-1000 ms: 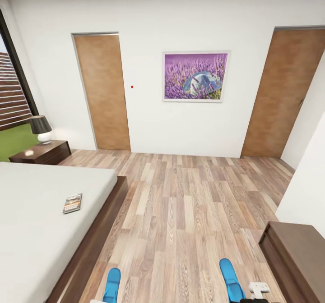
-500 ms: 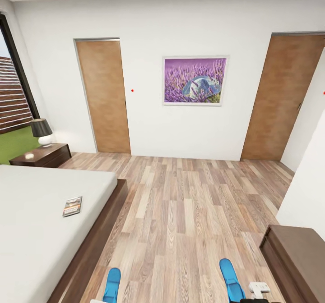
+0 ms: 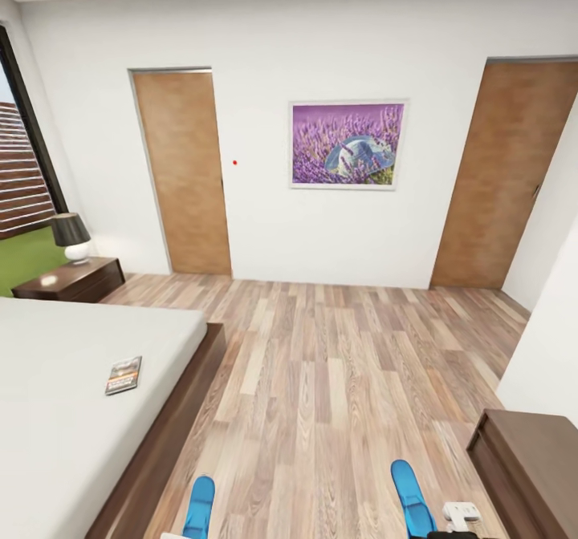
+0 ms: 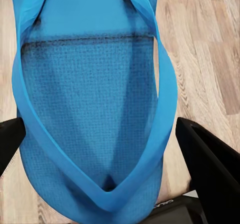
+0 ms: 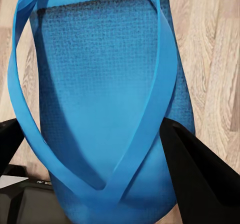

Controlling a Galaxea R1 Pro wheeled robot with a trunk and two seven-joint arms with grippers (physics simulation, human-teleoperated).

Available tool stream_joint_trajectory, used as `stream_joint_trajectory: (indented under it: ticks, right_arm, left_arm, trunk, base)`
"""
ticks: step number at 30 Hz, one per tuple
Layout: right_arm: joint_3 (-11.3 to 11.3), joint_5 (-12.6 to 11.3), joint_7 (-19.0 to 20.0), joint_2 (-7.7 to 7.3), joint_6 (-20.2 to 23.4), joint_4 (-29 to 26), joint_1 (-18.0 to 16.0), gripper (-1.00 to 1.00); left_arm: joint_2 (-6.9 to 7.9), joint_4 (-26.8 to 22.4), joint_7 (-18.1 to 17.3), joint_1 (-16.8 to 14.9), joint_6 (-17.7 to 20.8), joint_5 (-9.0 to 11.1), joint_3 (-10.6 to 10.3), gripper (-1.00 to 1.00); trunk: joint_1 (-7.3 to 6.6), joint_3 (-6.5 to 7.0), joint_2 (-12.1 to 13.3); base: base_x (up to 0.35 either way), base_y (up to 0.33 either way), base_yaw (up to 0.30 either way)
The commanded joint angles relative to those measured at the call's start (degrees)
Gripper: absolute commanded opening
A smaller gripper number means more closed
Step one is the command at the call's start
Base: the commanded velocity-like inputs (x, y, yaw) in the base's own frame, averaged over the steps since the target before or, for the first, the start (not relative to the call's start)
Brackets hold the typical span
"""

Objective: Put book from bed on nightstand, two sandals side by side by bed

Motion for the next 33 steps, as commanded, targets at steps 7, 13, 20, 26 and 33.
stream_joint_trajectory:
  ticks: [7, 13, 20, 26, 33]
  right_arm:
    - [0.46, -0.63, 0.11, 0.08, -0.14, 0.18, -0.07, -1.0]
    - [0.46, -0.63, 0.0, 0.05, -0.14, 0.22, -0.07, -1.0]
    - [0.46, -0.63, -0.07, 0.07, -0.14, 0.22, -0.07, -1.0]
    - [0.46, -0.63, 0.05, 0.08, -0.14, 0.22, -0.06, -1.0]
    - [0.46, -0.63, -0.02, 0.09, -0.14, 0.22, -0.05, -1.0]
  left_arm:
    - [0.0, 0.06, -0.2, -0.03, -0.22, -0.46, 0.49, -1.0]
    - [0.0, 0.06, -0.2, -0.03, -0.25, -0.46, 0.49, -1.0]
    - [0.0, 0.06, -0.2, -0.03, -0.23, -0.46, 0.49, -1.0]
    - [0.0, 0.06, -0.2, -0.03, -0.24, -0.46, 0.49, -1.0]
    - [0.0, 0.06, -0.2, -0.03, -0.22, -0.46, 0.49, -1.0]
  trunk:
    - [0.05, -0.02, -0.04]
    - [0.05, -0.02, -0.04]
    - [0.05, -0.02, -0.04]
    - [0.05, -0.02, -0.04]
    - [0.05, -0.02, -0.04]
  base:
    - [0.327, -0.066, 0.0]
    - [0.319, -0.126, 0.0]
    - [0.31, -0.147, -0.099]
    - [0.309, -0.079, -0.194]
    - [0.313, -0.006, -0.02]
